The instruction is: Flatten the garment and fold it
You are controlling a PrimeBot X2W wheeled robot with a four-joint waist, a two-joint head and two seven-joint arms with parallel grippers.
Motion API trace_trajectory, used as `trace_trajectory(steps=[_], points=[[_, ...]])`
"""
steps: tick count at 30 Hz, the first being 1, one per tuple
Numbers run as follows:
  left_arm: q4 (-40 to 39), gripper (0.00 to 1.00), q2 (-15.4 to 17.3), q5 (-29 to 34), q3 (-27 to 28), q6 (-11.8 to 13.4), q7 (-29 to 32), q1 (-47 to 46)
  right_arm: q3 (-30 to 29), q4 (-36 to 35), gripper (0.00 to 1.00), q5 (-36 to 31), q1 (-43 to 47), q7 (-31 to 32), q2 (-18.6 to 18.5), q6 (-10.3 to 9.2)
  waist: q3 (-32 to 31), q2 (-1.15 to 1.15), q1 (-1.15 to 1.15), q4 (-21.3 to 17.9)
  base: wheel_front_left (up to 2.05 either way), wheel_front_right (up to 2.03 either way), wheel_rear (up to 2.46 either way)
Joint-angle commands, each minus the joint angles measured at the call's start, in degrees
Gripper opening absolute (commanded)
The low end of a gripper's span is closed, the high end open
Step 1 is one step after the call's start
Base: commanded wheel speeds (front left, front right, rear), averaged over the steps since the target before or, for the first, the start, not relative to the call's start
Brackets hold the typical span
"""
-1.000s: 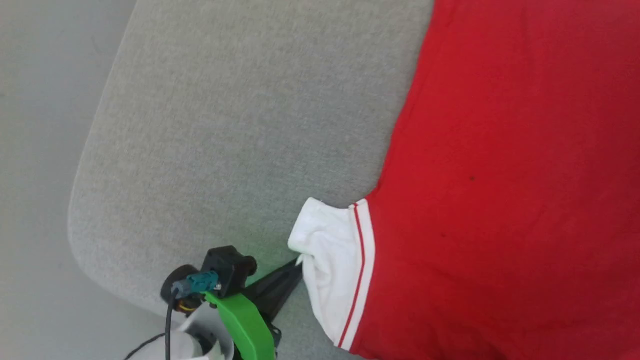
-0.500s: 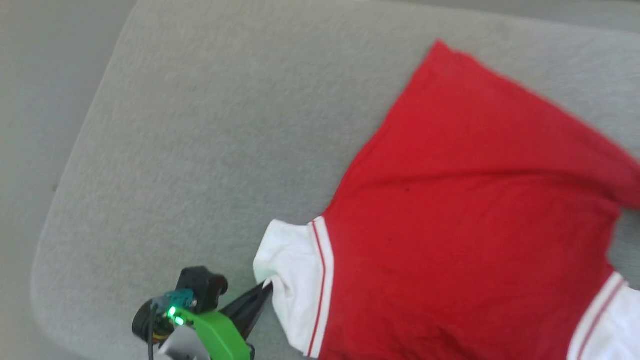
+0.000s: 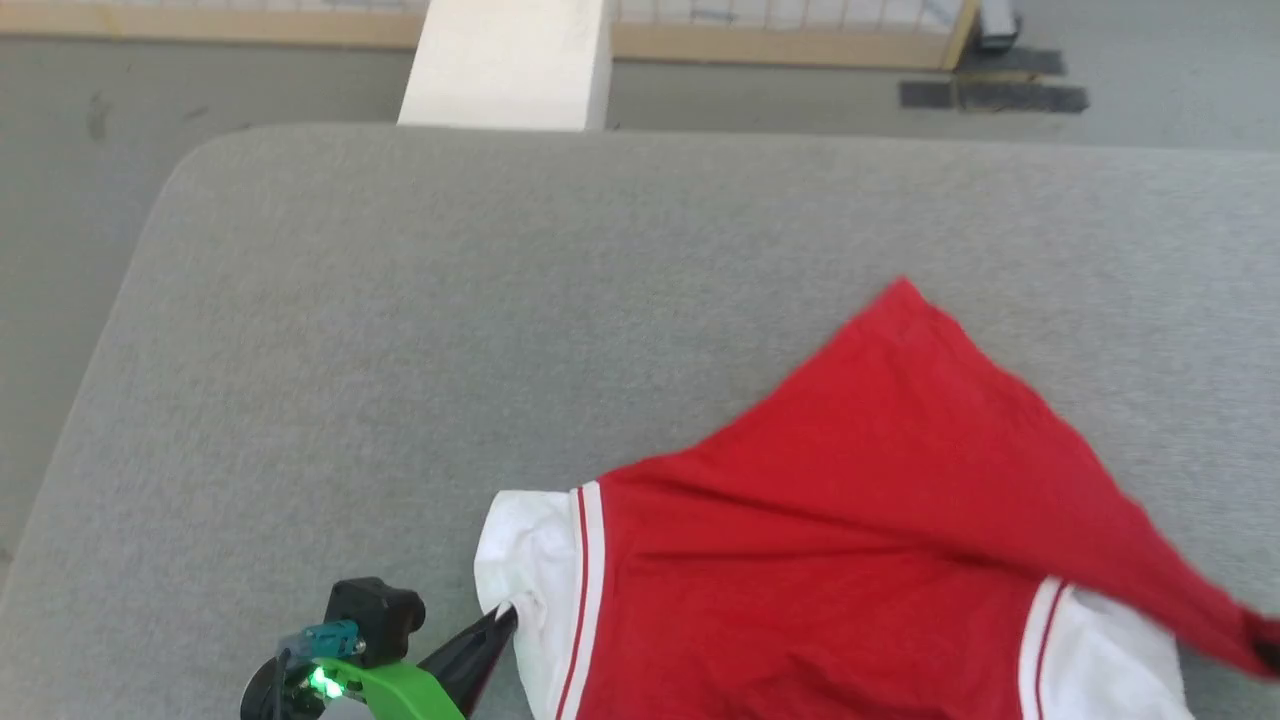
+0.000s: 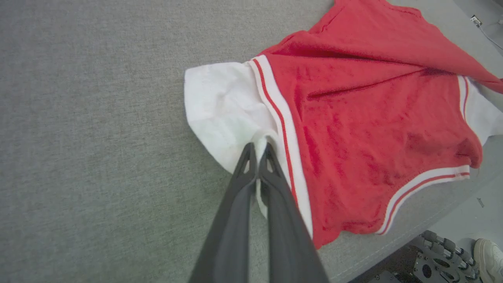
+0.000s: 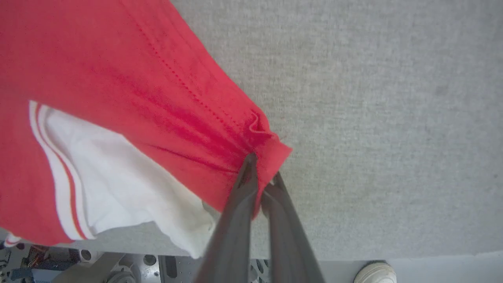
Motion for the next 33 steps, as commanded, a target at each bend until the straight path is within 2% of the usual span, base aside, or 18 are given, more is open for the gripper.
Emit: trace_trajectory(steps=[1, 9, 13, 14, 15, 21, 26, 29, 33], points=[[0.14, 0.00, 0.38, -0.12, 0.32, 0.28, -0.49, 0.72, -0.75, -1.18, 0.00, -0.67, 1.97, 0.63, 0.82, -0.09, -2.14, 0.00, 0.00, -2.19, 0.00, 0.00, 0.00], [-0.05, 0.00, 0.33, -0.21, 0.44, 0.38, -1.00, 0.79, -2.86, -2.58, 0.00, -1.59, 7.08, 2.03, 4.90, -0.09, -2.02, 0.00, 0.00, -2.28, 0.00, 0.00, 0.00], [-0.08, 0.00, 0.23, -0.07, 0.27, 0.24, -0.76, 0.33, -2.97, -2.64, 0.00, -1.53, 6.87, 2.01, 5.22, -0.09, -1.69, 0.00, 0.00, -1.77, 0.00, 0.00, 0.00], [-0.11, 0.00, 0.20, -0.05, 0.28, 0.21, -0.72, 0.16, -3.31, -2.84, 0.68, -1.67, 6.39, 1.57, 5.18, -0.09, -1.58, 0.00, 0.00, -1.58, 0.00, 0.00, 0.00], [-0.16, 0.00, 0.19, -0.06, 0.30, 0.17, -0.69, 0.02, -3.26, -3.14, 1.00, -1.61, 6.01, 1.26, 5.04, -0.09, -1.46, 0.00, 0.00, -1.40, 0.00, 0.00, 0.00], [-0.77, 0.00, 0.52, 0.07, 1.37, 0.06, -1.14, -1.54, -1.89, -7.83, 1.00, 0.64, 1.62, 1.16, 2.20, -0.09, -0.06, 0.00, 0.00, 0.08, 0.00, 0.00, 0.00], [-2.86, 0.00, 0.39, 0.99, 1.17, 0.32, -0.47, -3.01, 1.76, -12.31, 1.00, 2.36, -6.57, 2.68, 0.28, -0.09, 2.35, 0.00, 0.00, 1.82, 0.00, 0.00, 0.00], [-3.84, 0.00, 0.05, 1.65, 0.81, 0.38, -0.03, -3.91, 5.16, -12.44, 1.00, 2.09, -12.23, 4.01, 0.31, -0.09, 4.02, 0.00, 0.00, 3.22, 0.00, 0.00, 0.00], [-4.52, 0.00, -0.71, 2.33, 0.39, 0.35, 0.16, -4.94, 10.18, -9.03, 1.00, 0.16, -19.87, 5.75, 0.82, -0.09, 6.47, 0.00, 0.00, 5.20, 0.00, 0.00, 0.00]])
